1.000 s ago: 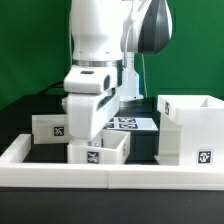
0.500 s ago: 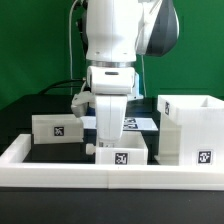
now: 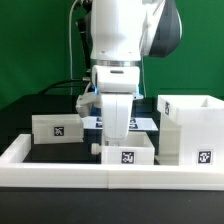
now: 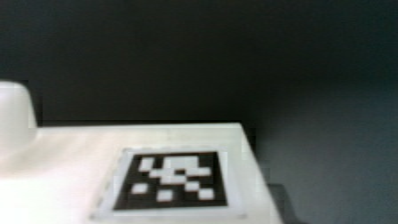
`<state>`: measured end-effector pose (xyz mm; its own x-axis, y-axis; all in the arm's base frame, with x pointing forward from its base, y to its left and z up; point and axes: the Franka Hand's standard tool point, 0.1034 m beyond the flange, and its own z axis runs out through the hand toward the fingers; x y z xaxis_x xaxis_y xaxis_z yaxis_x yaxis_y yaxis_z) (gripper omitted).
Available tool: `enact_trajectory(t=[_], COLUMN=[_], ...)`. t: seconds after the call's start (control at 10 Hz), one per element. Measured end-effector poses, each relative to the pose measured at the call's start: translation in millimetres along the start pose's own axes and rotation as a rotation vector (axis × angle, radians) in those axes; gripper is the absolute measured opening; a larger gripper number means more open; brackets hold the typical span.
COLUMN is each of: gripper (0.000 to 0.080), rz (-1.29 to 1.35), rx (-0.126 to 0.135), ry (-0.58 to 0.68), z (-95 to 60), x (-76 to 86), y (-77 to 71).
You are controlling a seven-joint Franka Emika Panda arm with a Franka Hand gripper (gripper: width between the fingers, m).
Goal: Assemble drawer
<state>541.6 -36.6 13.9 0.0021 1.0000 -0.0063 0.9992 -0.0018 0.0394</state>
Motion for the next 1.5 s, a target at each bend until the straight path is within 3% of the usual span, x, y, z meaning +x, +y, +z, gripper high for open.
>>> enact_trajectory(t=[0.2,0.5,0.9,1.2,1.3,1.5], gripper=[0.0042,0.0042,0.0042,0.0042,0.0042,0.0042], rz=[0.024,0.026,0.014,-0.013,-0.014,-0.011], rx=[-0.011,-0.007,-0.011,-0.006,0.007,0.008], ry=[0.001,0.001,0.006,0.000,-0.001,-0.001], z=[0.0,1.1,0.1,3.4,3.9,4.3], x=[-0.6,-1.0,10.5,24.5,25.5,24.1], y=[0.5,-0.7,3.0,2.6,1.0,0.6])
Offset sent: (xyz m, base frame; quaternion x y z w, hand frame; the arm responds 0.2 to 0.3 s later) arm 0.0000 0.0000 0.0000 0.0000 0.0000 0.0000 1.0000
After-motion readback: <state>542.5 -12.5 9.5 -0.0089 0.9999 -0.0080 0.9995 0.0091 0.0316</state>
